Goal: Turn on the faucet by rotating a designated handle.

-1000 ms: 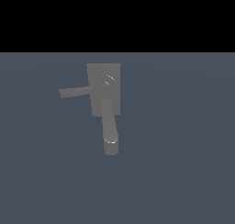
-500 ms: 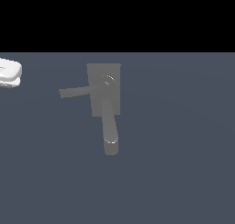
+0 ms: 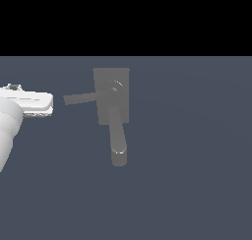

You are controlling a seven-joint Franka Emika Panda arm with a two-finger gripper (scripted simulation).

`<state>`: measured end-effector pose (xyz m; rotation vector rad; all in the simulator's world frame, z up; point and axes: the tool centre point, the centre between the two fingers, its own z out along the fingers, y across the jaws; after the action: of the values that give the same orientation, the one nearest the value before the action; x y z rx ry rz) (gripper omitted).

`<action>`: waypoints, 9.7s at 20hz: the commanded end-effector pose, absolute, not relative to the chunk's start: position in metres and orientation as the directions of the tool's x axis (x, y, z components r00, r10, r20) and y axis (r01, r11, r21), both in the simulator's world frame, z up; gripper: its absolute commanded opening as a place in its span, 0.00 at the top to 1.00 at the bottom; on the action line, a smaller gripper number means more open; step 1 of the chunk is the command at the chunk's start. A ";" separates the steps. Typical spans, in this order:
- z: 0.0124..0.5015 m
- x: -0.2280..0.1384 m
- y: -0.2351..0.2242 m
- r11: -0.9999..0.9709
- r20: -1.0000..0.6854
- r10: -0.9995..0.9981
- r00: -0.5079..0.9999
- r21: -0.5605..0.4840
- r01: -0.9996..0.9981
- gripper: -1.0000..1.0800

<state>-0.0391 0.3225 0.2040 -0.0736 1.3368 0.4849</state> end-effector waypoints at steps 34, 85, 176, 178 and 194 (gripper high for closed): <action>0.128 -0.024 0.213 0.976 -0.996 0.080 0.031 0.072 -0.206 1.00; 0.218 -0.016 0.161 0.989 -1.000 -0.024 0.000 -0.023 -0.145 1.00; 0.253 0.017 -0.065 0.990 -1.000 -0.008 0.026 -0.011 -0.141 1.00; 0.245 0.018 -0.071 0.990 -1.000 -0.015 0.015 -0.017 -0.143 1.00; 0.195 0.020 -0.090 0.990 -1.000 -0.023 0.007 -0.023 -0.142 1.00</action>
<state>0.0185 -0.0914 0.2064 -0.1264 1.5545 0.0853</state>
